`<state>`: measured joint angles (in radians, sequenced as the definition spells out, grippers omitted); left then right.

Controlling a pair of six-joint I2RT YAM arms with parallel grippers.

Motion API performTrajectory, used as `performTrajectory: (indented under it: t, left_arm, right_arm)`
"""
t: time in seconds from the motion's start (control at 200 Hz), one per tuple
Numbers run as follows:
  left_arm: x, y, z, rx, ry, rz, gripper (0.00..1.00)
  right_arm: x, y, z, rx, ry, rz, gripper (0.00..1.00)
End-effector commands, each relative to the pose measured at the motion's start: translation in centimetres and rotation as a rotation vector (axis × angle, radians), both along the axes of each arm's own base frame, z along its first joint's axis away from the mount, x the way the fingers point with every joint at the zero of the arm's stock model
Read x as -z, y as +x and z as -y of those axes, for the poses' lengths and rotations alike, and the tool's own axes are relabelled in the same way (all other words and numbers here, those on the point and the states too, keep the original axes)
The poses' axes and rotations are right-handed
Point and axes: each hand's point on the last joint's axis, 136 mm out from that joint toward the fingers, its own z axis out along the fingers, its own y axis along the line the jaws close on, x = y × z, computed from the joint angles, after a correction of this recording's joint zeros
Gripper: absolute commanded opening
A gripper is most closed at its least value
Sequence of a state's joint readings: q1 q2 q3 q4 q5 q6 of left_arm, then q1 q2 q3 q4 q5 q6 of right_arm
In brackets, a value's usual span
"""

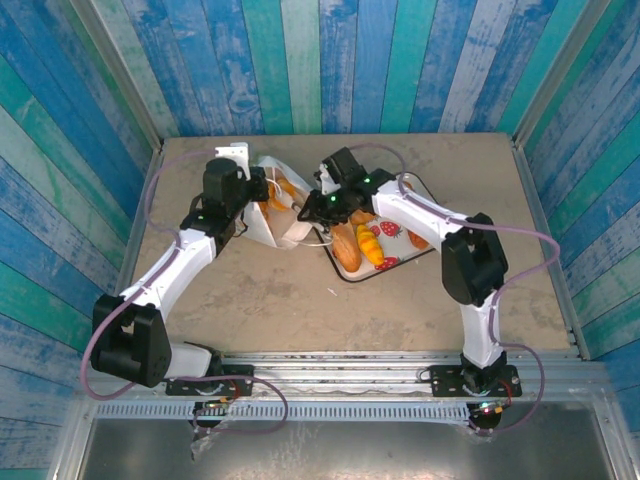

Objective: Take the fake bread out of the paper bag

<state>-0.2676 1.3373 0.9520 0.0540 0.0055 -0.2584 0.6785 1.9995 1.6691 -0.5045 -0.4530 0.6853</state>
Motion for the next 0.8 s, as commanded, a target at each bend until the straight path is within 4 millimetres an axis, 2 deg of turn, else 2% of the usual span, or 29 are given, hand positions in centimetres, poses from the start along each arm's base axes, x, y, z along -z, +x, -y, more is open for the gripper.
performTrajectory:
  t: [0.0, 0.185, 0.516, 0.796]
  left_arm:
    - [-1.2, -0.6, -1.3, -0.064, -0.017, 0.038, 0.04]
    - [-1.0, -0.4, -1.8, -0.1, -0.029, 0.038, 0.04]
    - [-0.9, 0.0, -1.9, -0.116, -0.037, 0.039, 0.04]
    - [-0.7, -0.1, -2.0, -0.125, -0.037, 0.027, 0.04]
  right_arm:
    - [-3.2, -0.4, -0.2, 0.005, 0.092, 0.062, 0.24]
    - [-5.0, -2.7, 1.0, -0.004, 0.137, 0.085, 0.24]
    - [-7.1, -8.1, 3.8, -0.022, 0.22, 0.105, 0.25]
    - [-9.0, -10.7, 8.8, 0.061, 0.221, 0.16, 0.25]
